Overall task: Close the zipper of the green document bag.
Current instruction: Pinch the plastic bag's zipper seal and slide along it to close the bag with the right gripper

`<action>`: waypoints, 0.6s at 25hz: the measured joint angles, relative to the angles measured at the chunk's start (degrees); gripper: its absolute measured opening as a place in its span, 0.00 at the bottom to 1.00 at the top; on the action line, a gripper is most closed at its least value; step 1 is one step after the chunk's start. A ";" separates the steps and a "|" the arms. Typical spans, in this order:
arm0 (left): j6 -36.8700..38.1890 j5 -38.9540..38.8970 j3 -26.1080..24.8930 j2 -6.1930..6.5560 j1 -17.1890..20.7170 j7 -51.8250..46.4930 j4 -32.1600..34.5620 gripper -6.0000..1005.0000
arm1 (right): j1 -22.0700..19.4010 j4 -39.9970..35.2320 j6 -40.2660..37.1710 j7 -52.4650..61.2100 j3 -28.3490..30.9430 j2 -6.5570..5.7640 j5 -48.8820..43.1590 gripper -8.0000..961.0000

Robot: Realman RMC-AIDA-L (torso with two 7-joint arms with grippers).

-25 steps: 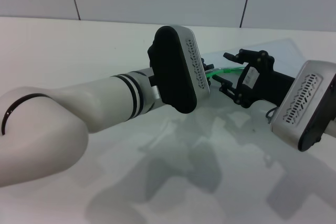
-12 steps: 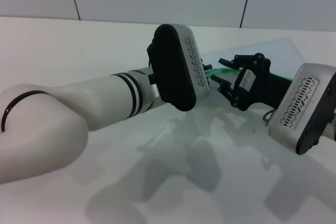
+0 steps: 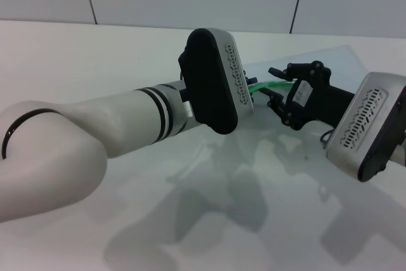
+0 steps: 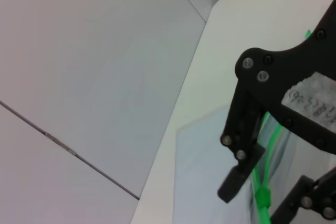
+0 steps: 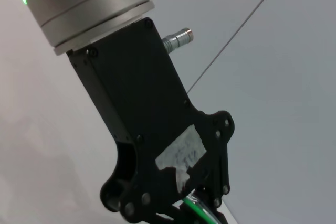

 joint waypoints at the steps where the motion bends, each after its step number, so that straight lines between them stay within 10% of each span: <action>1: 0.00 0.00 0.00 0.00 0.00 0.02 0.00 0.07 | 0.02 0.03 0.00 -0.03 -0.09 -0.04 0.05 0.30; 15: 0.00 0.03 -0.01 0.00 -0.11 -0.08 0.00 0.08 | 0.17 0.14 0.02 0.05 -0.14 -0.07 0.14 0.22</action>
